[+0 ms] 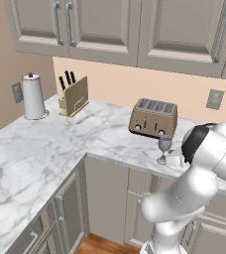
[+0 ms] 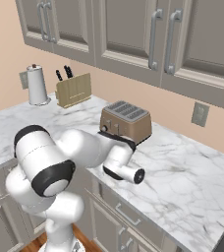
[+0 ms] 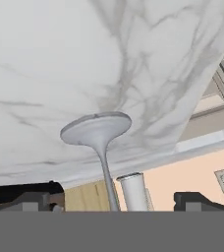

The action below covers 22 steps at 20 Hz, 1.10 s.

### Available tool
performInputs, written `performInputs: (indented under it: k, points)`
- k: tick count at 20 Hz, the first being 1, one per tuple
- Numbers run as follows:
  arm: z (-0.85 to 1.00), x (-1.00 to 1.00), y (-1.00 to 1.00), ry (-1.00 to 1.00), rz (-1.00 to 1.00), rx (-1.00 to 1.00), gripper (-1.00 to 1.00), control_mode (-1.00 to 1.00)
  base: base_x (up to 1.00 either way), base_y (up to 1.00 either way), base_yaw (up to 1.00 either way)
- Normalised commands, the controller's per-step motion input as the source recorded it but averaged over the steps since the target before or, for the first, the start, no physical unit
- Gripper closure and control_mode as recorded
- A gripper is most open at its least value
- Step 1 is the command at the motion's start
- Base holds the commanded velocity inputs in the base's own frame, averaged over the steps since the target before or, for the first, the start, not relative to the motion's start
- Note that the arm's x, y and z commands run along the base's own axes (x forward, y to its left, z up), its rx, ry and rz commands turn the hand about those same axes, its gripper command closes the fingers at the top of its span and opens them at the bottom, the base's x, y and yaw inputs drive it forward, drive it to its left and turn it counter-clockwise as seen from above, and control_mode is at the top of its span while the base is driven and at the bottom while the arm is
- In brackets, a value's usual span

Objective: Retrieve the wine glasses from the counter and place one next to each plate.

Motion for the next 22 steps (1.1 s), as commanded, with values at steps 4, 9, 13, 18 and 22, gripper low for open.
performInputs:
  k: [4, 9, 13, 18, 22]
  points:
    - [0.08, 0.00, 0.11, 0.09, 0.00, -0.01, -1.00, -1.00, 0.00, 0.00, 0.00]
    - [0.00, -0.02, 0.08, -0.03, 0.00, -0.08, -1.00, -1.00, 0.00, 0.00, 0.00]
    - [-0.05, -0.04, 0.00, -0.03, 0.00, -0.09, -1.00, -1.00, 0.00, 0.00, 0.00]
    - [-0.04, 0.00, 0.00, 0.00, 0.00, -0.03, -1.00, -1.00, 0.00, 0.00, 0.00]
    - [-0.10, 0.00, 0.00, 0.00, 0.00, 0.00, -1.00, -1.00, 0.00, 0.00, 0.00]
